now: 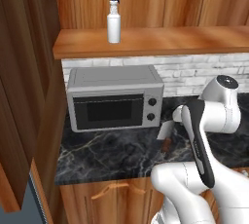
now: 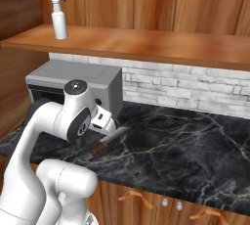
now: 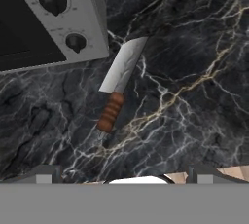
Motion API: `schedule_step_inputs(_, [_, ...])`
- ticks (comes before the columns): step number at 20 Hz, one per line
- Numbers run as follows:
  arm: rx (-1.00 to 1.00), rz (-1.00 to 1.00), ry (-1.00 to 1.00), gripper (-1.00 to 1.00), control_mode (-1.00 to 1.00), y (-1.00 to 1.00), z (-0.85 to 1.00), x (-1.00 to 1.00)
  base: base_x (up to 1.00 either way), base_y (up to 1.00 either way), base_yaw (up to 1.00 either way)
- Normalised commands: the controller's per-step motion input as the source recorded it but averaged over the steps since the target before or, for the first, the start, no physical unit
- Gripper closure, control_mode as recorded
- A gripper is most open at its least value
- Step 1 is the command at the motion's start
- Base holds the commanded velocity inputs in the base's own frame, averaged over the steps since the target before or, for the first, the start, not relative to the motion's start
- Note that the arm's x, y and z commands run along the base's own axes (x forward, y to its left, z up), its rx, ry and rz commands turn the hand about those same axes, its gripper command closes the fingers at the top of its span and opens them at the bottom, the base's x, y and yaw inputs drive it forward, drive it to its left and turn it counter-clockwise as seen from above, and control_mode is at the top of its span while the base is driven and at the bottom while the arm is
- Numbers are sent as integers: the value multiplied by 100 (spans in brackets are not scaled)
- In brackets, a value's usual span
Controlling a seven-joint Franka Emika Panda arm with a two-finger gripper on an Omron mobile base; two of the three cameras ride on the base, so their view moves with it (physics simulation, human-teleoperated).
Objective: Move the cutting board and knife to the sink. Then move spray from the cabinet to the counter.
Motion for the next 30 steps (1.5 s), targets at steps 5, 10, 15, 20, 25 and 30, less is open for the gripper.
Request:
schedule_step_inputs(5, [0,0,0,-100,100,0,0,0,0,0,0])
schedule_step_inputs(10, [0,0,0,-100,100,0,0,0,0,0,0])
schedule_step_inputs(15, [-3,-3,4,-100,-100,11,-12,22,2,1,0])
schedule_step_inputs(20, [0,-12,7,-100,-100,27,-24,42,0,0,0])
schedule_step_inputs(25, [-3,-12,4,-100,-100,26,-29,46,0,0,0])
schedule_step_inputs(30, [-5,-8,16,-100,-100,10,-41,45,0,0,0])
